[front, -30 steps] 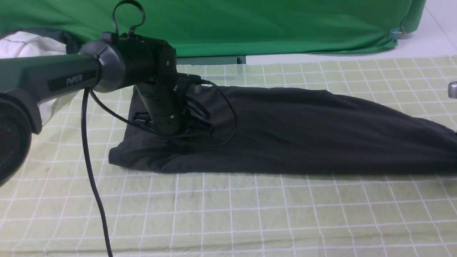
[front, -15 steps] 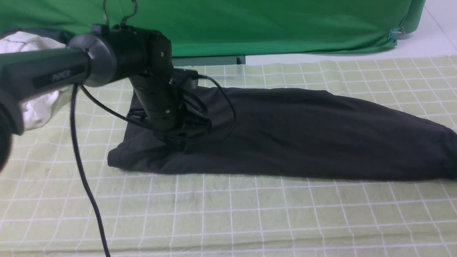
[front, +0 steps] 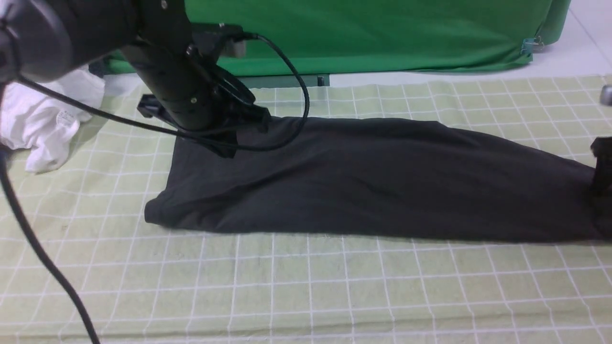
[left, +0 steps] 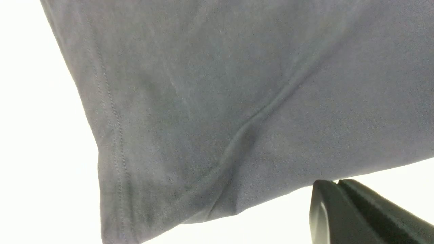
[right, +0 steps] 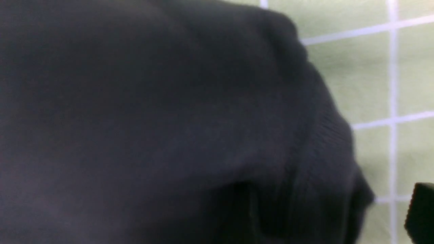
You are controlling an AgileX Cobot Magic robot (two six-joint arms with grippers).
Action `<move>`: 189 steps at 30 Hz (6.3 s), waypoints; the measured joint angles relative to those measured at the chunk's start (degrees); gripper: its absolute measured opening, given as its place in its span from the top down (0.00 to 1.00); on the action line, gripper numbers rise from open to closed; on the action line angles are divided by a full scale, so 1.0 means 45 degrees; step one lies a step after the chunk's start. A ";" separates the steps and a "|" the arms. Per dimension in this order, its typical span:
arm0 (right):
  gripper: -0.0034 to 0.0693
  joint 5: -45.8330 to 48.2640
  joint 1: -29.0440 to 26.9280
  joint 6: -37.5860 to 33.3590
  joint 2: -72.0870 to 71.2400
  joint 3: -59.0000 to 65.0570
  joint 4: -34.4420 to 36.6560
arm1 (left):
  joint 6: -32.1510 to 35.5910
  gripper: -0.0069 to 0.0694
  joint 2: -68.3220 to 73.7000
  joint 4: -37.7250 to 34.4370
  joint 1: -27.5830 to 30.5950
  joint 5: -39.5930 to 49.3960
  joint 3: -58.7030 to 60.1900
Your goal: Fold a long-sleeved shirt over a green coffee tablecloth.
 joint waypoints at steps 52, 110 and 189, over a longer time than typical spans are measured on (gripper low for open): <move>0.85 -0.0746 0.9032 0.0888 -0.0575 -0.4752 0.3163 | -0.1134 0.89 -0.3158 0.2402 0.1300 0.2123 0.0038; 0.96 0.1551 0.8146 -0.0666 -0.5231 -0.0705 0.0073 | 0.3636 0.53 0.2756 -0.2117 0.1300 -0.3565 0.0094; 0.95 0.0751 0.8146 -0.0665 -0.5832 0.0246 0.0110 | 0.1925 0.90 0.2065 -0.0467 0.0447 -0.3700 0.2993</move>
